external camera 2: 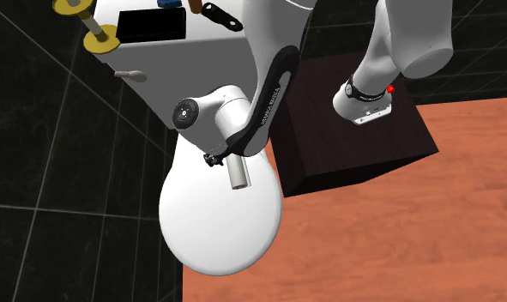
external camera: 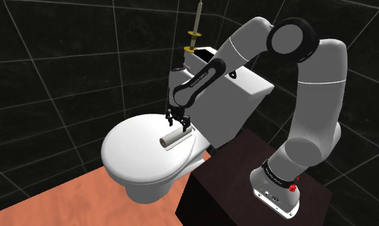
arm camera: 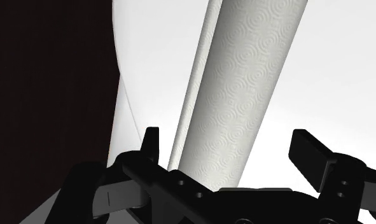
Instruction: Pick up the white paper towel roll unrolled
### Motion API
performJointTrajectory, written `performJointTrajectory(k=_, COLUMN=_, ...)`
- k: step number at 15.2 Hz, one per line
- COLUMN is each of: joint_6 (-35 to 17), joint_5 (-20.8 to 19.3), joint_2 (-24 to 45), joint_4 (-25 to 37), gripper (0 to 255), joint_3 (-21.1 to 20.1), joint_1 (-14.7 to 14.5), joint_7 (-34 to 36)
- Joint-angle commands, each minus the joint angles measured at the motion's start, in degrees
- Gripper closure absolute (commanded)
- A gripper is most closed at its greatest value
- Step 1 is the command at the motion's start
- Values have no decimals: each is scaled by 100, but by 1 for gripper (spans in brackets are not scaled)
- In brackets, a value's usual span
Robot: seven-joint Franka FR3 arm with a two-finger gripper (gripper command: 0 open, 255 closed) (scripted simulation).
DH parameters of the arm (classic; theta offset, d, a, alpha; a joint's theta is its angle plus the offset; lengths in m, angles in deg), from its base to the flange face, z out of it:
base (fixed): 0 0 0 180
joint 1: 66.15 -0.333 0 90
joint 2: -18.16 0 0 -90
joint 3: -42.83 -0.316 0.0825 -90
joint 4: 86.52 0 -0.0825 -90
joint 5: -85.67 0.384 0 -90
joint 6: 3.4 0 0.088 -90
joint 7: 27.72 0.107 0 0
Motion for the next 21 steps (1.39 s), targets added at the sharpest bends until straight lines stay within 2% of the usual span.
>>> performJointTrajectory(k=1, joint_6=-106, joint_5=-48, joint_2=210, joint_4=101, gripper=0, joint_3=77, joint_1=-63, joint_7=127)
performJointTrajectory(k=9, joint_6=-434, joint_5=-195, joint_2=688, joint_4=247, gripper=0, joint_3=218, joint_1=-172, joint_7=204)
performJointTrajectory(k=10, joint_6=-434, joint_5=-194, joint_2=685, joint_4=243, gripper=255, joint_3=217, joint_1=-173, joint_7=206)
performJointTrajectory(k=21, joint_6=-338, joint_5=-153, joint_2=541, joint_4=196, gripper=255, joint_3=175, joint_1=-138, joint_7=183)
